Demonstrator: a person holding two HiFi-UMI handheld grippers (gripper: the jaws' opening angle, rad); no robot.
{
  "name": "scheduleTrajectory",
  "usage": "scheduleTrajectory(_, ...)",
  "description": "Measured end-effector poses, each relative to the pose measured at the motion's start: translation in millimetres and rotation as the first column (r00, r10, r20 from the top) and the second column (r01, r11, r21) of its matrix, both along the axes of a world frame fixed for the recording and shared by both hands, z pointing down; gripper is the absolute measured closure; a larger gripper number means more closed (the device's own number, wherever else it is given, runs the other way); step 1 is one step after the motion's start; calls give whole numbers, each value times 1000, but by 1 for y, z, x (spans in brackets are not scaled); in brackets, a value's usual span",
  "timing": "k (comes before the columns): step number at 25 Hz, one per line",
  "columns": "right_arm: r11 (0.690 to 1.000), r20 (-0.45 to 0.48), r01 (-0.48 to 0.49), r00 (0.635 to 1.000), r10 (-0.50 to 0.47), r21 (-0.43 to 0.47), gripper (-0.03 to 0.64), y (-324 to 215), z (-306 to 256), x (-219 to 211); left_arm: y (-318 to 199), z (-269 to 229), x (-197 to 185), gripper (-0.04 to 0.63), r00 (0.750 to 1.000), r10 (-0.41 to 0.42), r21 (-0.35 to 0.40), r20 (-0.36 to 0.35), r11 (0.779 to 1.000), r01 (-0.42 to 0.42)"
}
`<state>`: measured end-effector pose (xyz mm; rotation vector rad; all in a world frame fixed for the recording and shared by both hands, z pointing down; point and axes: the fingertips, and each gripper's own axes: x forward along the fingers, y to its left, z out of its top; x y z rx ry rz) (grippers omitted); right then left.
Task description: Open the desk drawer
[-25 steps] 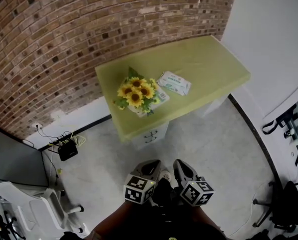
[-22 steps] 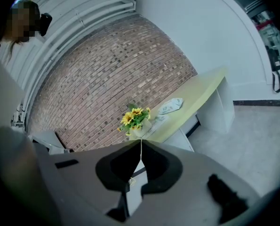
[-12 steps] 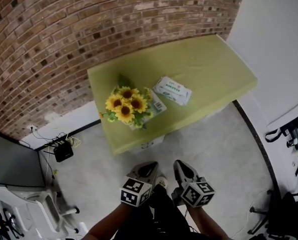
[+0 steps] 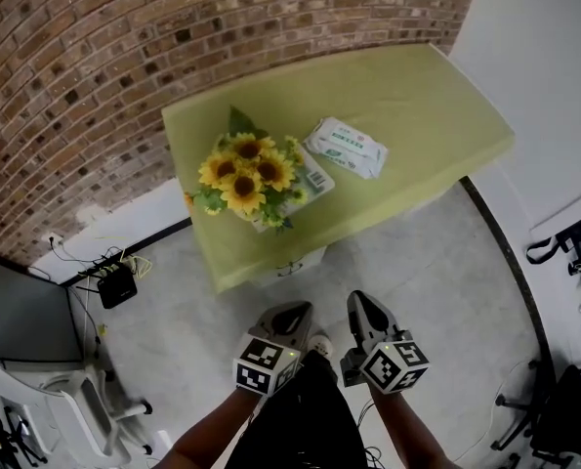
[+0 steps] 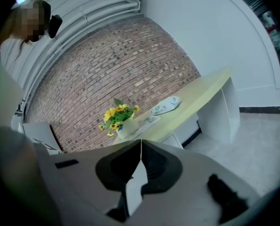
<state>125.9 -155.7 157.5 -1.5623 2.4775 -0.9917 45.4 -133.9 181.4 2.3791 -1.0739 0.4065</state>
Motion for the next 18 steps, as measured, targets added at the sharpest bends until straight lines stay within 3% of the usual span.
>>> scheduleTrajectory(18, 997, 3, 2, 1000, -3, 80, 603, -35, 159, -2, -22, 173, -1, 586, 999, -10, 44, -30, 999, 11)
